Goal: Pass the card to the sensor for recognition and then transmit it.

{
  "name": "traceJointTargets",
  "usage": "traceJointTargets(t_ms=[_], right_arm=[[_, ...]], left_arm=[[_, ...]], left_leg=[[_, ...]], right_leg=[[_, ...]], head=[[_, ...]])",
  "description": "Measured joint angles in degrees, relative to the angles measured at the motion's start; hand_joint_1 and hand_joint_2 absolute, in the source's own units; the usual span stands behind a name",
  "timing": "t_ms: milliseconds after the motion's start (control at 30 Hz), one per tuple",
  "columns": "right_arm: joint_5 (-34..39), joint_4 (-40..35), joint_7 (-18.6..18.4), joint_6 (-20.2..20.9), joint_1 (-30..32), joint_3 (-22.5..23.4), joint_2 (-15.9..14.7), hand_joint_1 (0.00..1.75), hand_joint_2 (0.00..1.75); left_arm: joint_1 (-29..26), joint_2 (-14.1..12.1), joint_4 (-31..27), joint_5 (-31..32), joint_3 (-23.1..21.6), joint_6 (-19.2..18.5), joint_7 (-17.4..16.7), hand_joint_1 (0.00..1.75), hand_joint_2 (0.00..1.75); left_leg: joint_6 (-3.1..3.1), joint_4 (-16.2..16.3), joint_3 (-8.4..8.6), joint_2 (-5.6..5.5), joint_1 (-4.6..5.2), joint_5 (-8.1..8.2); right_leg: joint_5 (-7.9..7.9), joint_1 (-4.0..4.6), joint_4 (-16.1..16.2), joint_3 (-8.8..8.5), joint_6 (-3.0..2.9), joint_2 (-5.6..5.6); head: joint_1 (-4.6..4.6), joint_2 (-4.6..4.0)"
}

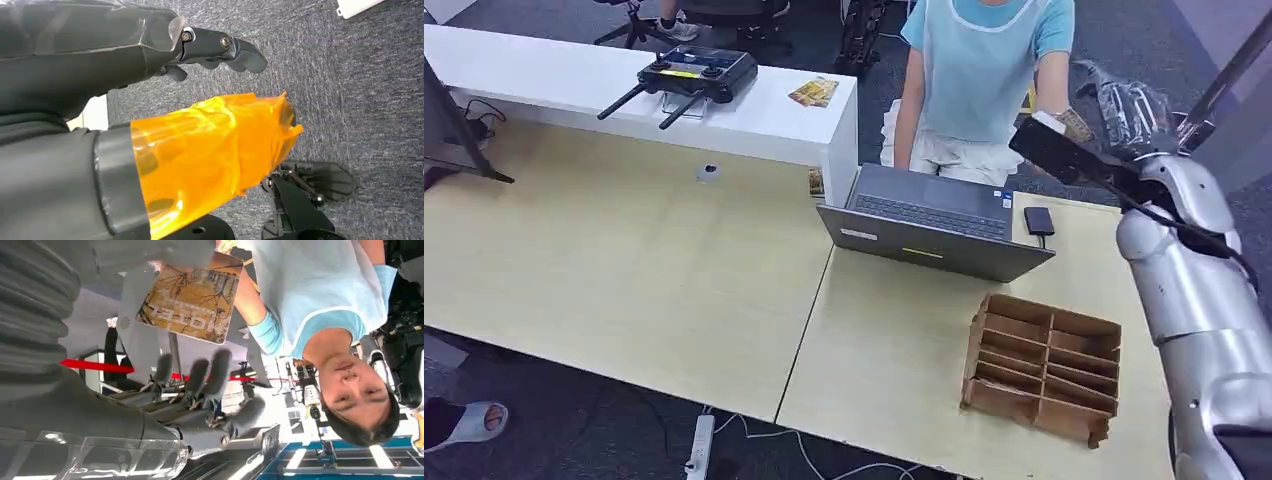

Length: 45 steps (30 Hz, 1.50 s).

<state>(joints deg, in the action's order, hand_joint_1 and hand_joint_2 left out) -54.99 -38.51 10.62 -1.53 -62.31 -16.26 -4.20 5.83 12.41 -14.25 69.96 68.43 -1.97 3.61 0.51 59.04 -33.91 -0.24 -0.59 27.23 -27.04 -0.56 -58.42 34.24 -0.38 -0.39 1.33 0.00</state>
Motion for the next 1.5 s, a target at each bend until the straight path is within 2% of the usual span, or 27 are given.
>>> traceJointTargets(t_ms=[267, 400, 667, 767, 967, 1200, 1400, 1500], right_arm=[[-0.85, -0.42, 0.0, -1.22, 0.09, 0.59, 0.17, 0.0, 1.75], [1.16, -3.64, 0.68, -2.34, 1.65, 2.45, 0.63, 0.0, 1.75], [4.66, -11.0, 0.7, 0.5, 4.87, 6.62, 1.88, 0.0, 1.75], [8.31, -14.47, 1.25, 1.88, 6.79, 8.57, 2.82, 0.0, 1.75], [14.11, -21.37, -1.51, 4.87, 11.64, 12.0, 5.2, 0.0, 1.75], [28.69, -26.92, -2.23, 8.79, 15.92, 17.02, 7.54, 0.0, 1.75], [32.42, -29.73, -2.51, 9.34, 18.01, 19.08, 8.0, 0.0, 1.75], [42.36, -31.27, -1.58, 12.76, 20.09, 20.43, 8.02, 0.0, 1.75]], left_arm=[[-0.01, -0.02, 0.0, 0.24, -0.02, 0.07, 0.0, 0.0, 0.0], [-0.02, -0.09, 0.0, 0.31, -0.07, 0.07, -0.02, 0.0, 0.0], [-0.02, -0.11, 0.0, 0.11, -0.07, 0.22, -0.07, 0.0, 0.0], [-0.04, -0.11, 0.0, -0.22, -0.04, 0.33, -0.11, 0.0, 0.0], [-0.02, -0.09, 0.0, -1.68, -0.04, 0.98, -0.7, 0.0, 0.0], [-0.03, -0.07, 0.0, -2.43, 0.39, 1.48, -1.11, 0.0, 0.0], [-0.02, -0.09, 0.0, -2.67, 0.79, 1.51, -1.14, 0.0, 0.0], [-0.04, -0.11, 0.0, -2.86, 0.87, 1.55, -1.16, 0.0, 0.0]], left_leg=[[0.0, 0.01, 0.0, 0.0, 0.0, 0.0], [0.0, 0.01, 0.0, -0.01, 0.0, 0.0], [0.0, 0.01, 0.0, 0.0, 0.0, 0.0], [0.0, 0.01, 0.0, 0.0, 0.0, 0.0], [0.0, 0.01, 0.0, 0.0, 0.0, 0.0], [0.0, 0.01, 0.0, -0.01, 0.0, 0.0], [0.0, 0.01, 0.02, 0.01, 0.0, 0.0], [0.0, 0.01, 0.02, -0.04, -0.01, 0.0]], right_leg=[[0.0, 0.0, 0.01, 0.0, 0.0, 0.0], [0.0, 0.0, 0.0, 0.0, 0.0, 0.0], [0.0, 0.0, 0.0, 0.01, 0.0, 0.0], [0.0, 0.0, 0.0, 0.0, 0.0, 0.0], [0.0, 0.0, 0.01, 0.01, 0.0, 0.0], [0.0, 0.0, 0.01, 0.01, 0.0, -0.01], [0.0, 0.0, 0.01, 0.03, 0.0, 0.02], [-0.01, 0.01, 0.03, -0.01, 0.01, -0.04]], head=[[-0.02, 0.0], [-0.02, 0.0], [0.0, 0.0], [0.0, -0.02], [0.0, 0.0], [-0.02, 0.0], [-0.02, 0.0], [-0.02, 0.0]])
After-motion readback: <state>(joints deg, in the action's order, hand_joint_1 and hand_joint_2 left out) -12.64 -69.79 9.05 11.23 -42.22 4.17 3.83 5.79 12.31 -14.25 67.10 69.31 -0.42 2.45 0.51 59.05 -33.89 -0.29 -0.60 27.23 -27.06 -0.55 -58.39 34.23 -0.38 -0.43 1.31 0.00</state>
